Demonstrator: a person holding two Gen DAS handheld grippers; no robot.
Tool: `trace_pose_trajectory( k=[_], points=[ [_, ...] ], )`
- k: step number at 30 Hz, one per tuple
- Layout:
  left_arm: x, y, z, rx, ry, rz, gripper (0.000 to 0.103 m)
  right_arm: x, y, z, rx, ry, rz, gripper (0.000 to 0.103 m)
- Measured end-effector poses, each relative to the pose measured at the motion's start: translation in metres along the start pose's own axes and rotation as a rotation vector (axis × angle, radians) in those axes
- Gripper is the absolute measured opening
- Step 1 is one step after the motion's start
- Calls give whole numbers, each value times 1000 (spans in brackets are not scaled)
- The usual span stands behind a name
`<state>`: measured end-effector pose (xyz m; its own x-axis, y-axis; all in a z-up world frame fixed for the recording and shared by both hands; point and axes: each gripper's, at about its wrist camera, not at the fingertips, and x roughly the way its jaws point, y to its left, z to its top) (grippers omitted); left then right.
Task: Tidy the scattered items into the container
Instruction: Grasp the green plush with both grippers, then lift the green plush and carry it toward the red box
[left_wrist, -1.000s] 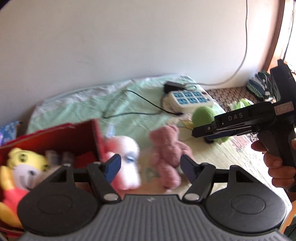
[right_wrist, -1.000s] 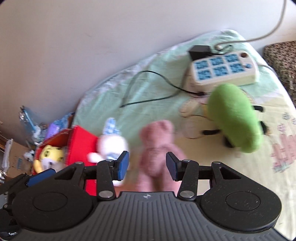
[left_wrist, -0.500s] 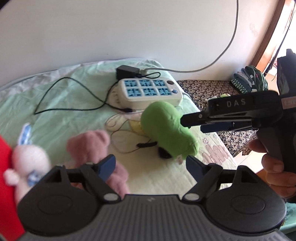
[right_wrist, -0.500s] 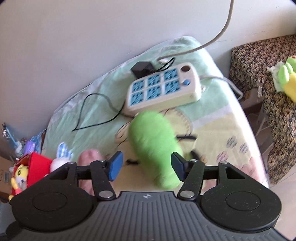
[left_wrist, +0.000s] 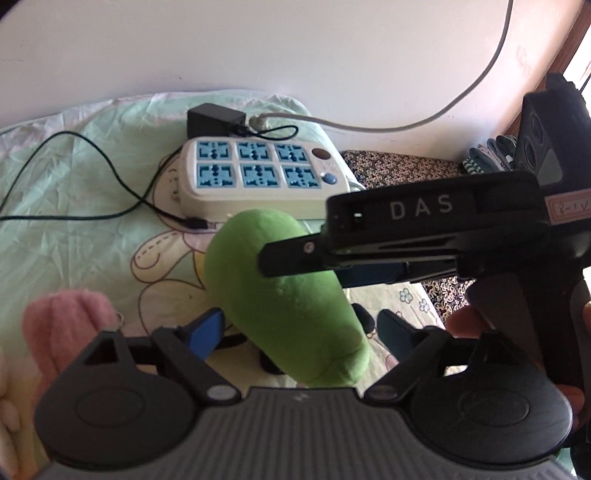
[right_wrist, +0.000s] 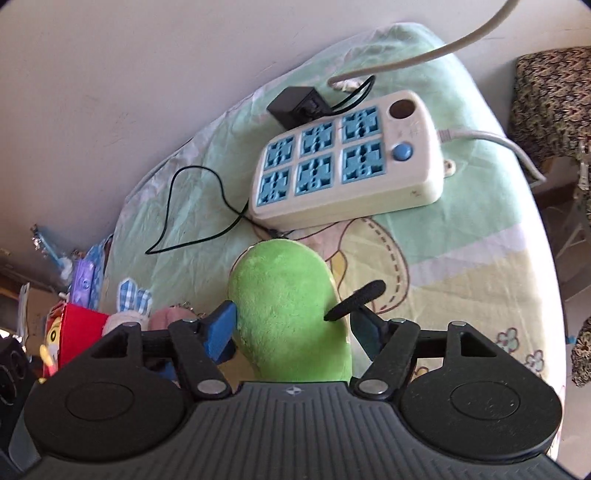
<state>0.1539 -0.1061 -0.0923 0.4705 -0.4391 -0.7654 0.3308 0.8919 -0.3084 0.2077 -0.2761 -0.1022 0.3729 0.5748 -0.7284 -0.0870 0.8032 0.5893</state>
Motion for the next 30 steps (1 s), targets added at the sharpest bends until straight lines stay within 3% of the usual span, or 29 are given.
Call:
trace_pose_trajectory(
  k=[6,13,17,23,30],
  points=[
    [7,12,1,-51,23,-24,77,8,-3,-1,12,23,39,71],
    [-8,-1,-4,-2,19,-13,71,-7,-8,-16,72,-8,75,63],
    [-35,-10,-11,37,-23,-1,71,-27,1,-30,93,-39,117,62],
    [-96,-4,-18,51,-131,45,68,-51,49,-41,43,-84,176,62],
    [-190,44,-40,1,-256,118,66,-47,137,-63,-65,-84,258,62]
  ],
)
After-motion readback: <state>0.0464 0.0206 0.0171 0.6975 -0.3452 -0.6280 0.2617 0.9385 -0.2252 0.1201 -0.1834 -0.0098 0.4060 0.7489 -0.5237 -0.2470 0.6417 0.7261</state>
